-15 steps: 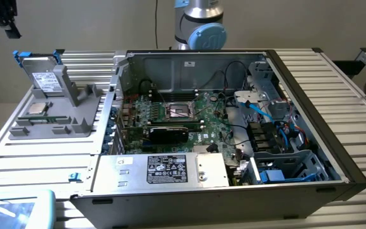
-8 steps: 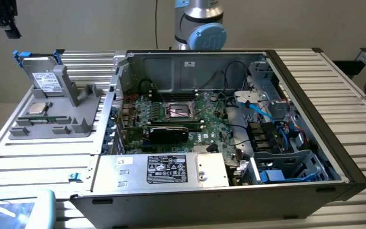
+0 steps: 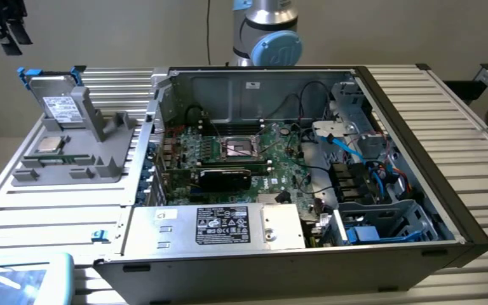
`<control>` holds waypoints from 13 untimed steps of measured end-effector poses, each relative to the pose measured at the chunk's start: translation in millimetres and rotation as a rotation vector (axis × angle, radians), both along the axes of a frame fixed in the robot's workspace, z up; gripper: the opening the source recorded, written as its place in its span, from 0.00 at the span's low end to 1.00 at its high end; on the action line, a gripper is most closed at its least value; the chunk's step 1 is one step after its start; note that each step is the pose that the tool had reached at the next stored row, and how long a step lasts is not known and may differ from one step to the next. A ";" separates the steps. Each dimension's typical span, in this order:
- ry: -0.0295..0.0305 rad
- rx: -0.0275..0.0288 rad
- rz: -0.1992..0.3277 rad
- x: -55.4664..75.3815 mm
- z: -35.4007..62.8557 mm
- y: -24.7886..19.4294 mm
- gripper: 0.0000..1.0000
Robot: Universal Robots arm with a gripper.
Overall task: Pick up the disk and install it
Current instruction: 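Pick up the disk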
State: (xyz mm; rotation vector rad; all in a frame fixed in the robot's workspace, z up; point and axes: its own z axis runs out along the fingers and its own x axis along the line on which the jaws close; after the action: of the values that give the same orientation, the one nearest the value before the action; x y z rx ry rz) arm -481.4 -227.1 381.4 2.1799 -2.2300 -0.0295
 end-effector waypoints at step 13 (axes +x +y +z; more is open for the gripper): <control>0.0002 -0.0001 0.000 -0.3 -23.1 0.4 0.49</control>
State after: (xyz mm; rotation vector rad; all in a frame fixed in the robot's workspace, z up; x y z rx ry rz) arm -481.7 -226.7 358.3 2.1797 -2.2299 -0.0296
